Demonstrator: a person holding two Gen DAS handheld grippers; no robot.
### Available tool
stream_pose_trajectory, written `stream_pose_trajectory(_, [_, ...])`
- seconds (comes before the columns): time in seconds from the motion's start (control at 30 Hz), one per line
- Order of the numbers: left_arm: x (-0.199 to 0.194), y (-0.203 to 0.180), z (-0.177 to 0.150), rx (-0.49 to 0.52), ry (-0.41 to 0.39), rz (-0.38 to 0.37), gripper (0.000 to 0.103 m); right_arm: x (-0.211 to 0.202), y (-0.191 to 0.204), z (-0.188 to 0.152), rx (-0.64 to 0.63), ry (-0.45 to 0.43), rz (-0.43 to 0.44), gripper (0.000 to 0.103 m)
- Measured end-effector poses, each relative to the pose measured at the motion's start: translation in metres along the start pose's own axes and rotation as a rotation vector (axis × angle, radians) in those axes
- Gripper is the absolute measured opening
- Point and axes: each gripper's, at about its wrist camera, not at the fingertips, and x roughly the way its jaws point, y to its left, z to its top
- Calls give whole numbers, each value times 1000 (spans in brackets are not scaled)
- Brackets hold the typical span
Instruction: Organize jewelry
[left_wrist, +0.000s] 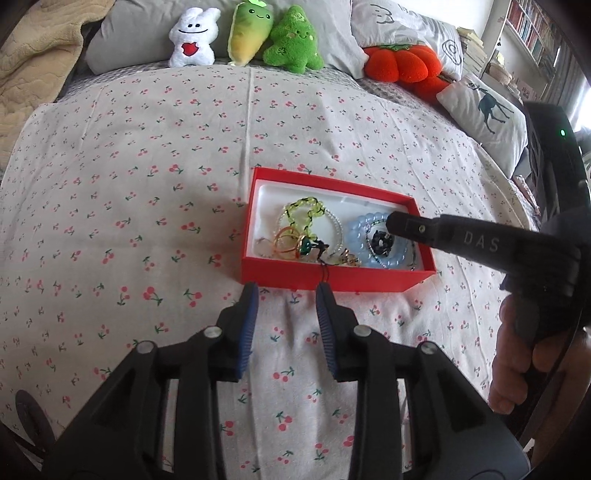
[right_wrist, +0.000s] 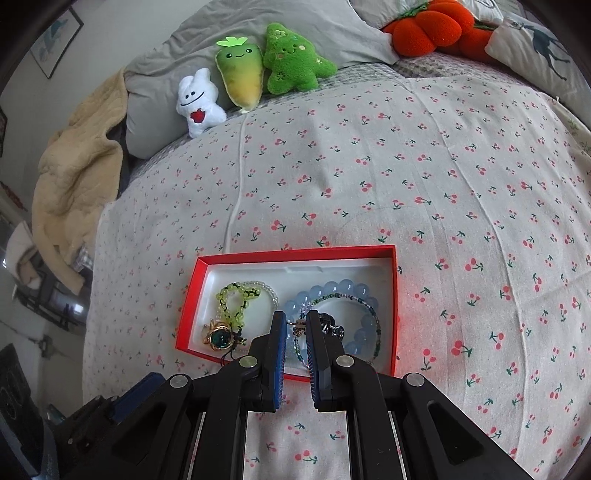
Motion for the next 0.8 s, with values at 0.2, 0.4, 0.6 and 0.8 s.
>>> stream_pose_trajectory(0.2, [-3, 6, -6, 19, 3, 19, 39, 11, 8, 2, -34, -22, -16, 11])
stream_pose_trajectory(0.4, [-9, 5, -9, 19, -7, 61, 71, -2, 14, 1, -82, -40, -42, 31])
stream_pose_trajectory(0.6, [-16, 0, -19, 23, 7, 120, 88, -38, 10, -14, -110, -85, -89, 72])
stream_pose_trajectory(0.8, [-27, -1, -33, 18, 11, 170, 102, -57, 5, -47, -188, -62, -170, 91])
